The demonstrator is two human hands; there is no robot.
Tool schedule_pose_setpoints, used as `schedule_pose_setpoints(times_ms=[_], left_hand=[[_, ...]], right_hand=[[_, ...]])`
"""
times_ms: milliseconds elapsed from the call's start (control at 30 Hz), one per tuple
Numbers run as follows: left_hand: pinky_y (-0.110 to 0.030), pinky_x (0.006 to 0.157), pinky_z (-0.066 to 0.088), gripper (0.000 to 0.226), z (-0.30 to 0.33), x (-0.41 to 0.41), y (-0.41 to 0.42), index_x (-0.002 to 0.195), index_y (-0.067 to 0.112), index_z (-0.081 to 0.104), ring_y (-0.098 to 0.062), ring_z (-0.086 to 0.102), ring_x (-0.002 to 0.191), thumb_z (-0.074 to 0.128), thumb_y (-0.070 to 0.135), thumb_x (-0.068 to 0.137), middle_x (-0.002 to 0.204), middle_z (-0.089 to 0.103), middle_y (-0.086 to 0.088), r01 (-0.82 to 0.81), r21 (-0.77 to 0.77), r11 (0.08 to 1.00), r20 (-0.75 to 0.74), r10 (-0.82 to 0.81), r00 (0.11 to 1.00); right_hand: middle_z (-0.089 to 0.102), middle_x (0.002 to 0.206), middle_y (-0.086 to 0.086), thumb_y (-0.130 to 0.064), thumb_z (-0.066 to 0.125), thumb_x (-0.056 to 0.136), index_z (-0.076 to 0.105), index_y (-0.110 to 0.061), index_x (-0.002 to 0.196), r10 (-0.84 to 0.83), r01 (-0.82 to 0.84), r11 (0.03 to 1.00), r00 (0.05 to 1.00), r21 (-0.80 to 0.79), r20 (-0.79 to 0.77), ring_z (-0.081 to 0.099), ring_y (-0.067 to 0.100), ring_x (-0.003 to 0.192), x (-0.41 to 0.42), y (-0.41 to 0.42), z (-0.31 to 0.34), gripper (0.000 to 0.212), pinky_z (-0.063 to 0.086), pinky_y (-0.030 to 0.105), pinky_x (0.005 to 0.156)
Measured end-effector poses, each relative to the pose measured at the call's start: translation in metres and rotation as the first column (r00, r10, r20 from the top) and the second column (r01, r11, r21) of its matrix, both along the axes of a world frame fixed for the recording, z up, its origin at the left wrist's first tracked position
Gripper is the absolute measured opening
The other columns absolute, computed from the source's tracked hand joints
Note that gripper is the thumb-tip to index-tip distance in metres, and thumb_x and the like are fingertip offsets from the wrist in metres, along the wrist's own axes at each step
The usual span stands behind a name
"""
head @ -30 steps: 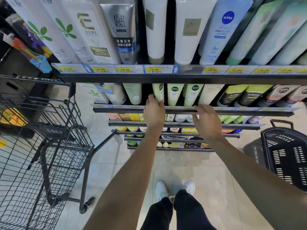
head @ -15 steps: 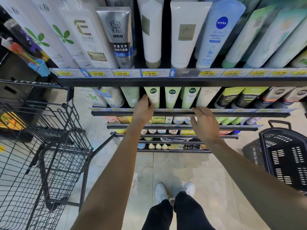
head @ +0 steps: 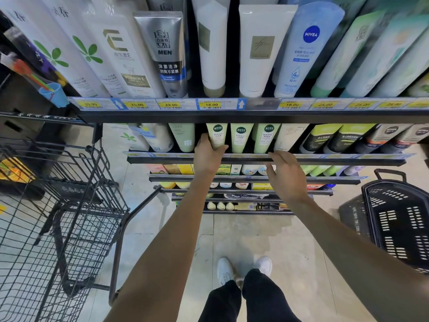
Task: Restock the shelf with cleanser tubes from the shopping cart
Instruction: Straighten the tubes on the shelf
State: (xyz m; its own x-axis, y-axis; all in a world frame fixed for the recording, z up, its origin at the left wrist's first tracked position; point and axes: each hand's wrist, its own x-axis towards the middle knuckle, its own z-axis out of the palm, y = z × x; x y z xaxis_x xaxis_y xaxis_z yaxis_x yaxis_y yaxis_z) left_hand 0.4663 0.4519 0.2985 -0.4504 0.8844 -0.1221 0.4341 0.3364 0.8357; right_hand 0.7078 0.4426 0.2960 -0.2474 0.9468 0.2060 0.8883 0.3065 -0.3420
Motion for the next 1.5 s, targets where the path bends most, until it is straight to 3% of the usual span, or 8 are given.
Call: schedule_pose_setpoints(times_ms=[200,433,667,833,1067,1233,1367,1500], left_hand=[[-0.04,0.073,0.057,0.028,-0.004,0.008,-0.002,0.103,0.011,0.058,-0.026,0.066,0.09,0.076,0.029,0.091,0.103,0.069,-0.007,-0.036,0.017,0.999,-0.105,0.038,0.994],[-0.044,0.074,0.058,0.025,0.0,0.006,-0.003,0.106,0.012,0.056,-0.027,0.066,0.091,0.071,0.027,0.094,0.106,0.067,-0.007,0.003,-0.018,1.0,-0.107,-0.004,0.994],[-0.048,0.1,0.052,0.065,0.021,0.001,-0.026,0.151,0.007,0.039,-0.036,0.058,0.124,0.066,0.032,0.098,0.144,0.053,-0.016,0.007,-0.089,0.996,-0.197,-0.024,0.98],[-0.044,0.104,0.051,0.063,0.047,-0.001,-0.064,0.154,0.009,0.041,-0.033,0.054,0.135,0.061,0.038,0.101,0.154,0.048,-0.012,0.06,-0.077,0.995,-0.303,-0.08,0.95],[-0.048,0.1,0.052,0.052,0.122,-0.002,-0.097,0.148,0.017,0.05,-0.025,0.055,0.13,0.05,0.046,0.104,0.142,0.057,-0.002,0.105,0.1,0.989,-0.475,-0.045,0.879],[-0.045,0.093,0.053,0.044,0.16,-0.005,-0.094,0.132,0.008,0.061,-0.029,0.062,0.109,0.061,0.038,0.101,0.121,0.067,-0.008,0.184,0.297,0.937,-0.663,0.063,0.746],[-0.043,0.094,0.054,0.042,0.174,-0.007,-0.084,0.13,0.007,0.064,-0.028,0.062,0.111,0.059,0.038,0.102,0.118,0.068,-0.008,0.231,0.317,0.92,-0.722,0.077,0.687],[-0.042,0.091,0.055,0.042,0.182,-0.005,-0.076,0.131,0.005,0.063,-0.029,0.063,0.109,0.062,0.034,0.101,0.115,0.068,-0.009,0.239,0.333,0.912,-0.709,0.074,0.702]], right_hand=[[0.067,0.127,0.012,-0.018,0.065,0.099,0.068,-0.004,0.129,0.009,-0.009,1.0,1.0,0.004,0.016,0.059,0.03,0.122,0.0,0.0,0.003,0.033,0.055,0.043,0.097],[0.068,0.126,0.013,-0.019,0.065,0.099,0.068,-0.003,0.128,0.008,-0.007,1.0,1.0,-0.009,0.026,0.06,0.031,0.122,-0.002,0.0,0.008,0.033,0.054,0.043,0.099],[0.07,0.123,0.011,-0.022,0.066,0.098,0.07,-0.008,0.124,-0.012,0.012,1.0,1.0,-0.002,0.004,0.065,0.031,0.115,-0.008,-0.011,0.034,0.029,0.057,0.043,0.092],[0.07,0.125,0.011,-0.025,0.067,0.097,0.071,-0.008,0.124,-0.022,0.025,0.992,0.999,0.124,-0.024,0.064,0.03,0.118,-0.01,-0.024,0.074,0.032,0.056,0.044,0.097],[0.07,0.124,0.012,-0.036,0.048,0.103,0.071,-0.006,0.125,0.028,0.003,0.919,0.997,0.395,-0.074,0.062,0.032,0.117,-0.011,-0.03,0.153,0.044,0.052,0.048,0.103],[0.069,0.119,0.013,-0.032,0.055,0.101,0.072,-0.006,0.12,0.056,-0.011,0.857,0.996,0.515,-0.07,0.062,0.032,0.114,-0.011,-0.019,0.18,0.036,0.048,0.044,0.103],[0.069,0.118,0.013,-0.036,0.048,0.103,0.072,-0.005,0.12,0.071,-0.04,0.84,0.997,0.541,-0.037,0.062,0.032,0.112,-0.011,-0.008,0.188,0.043,0.05,0.044,0.098],[0.07,0.117,0.011,-0.037,0.046,0.102,0.072,-0.007,0.121,0.058,-0.064,0.864,0.998,0.5,0.027,0.061,0.031,0.113,-0.011,0.002,0.189,0.044,0.05,0.043,0.1]])
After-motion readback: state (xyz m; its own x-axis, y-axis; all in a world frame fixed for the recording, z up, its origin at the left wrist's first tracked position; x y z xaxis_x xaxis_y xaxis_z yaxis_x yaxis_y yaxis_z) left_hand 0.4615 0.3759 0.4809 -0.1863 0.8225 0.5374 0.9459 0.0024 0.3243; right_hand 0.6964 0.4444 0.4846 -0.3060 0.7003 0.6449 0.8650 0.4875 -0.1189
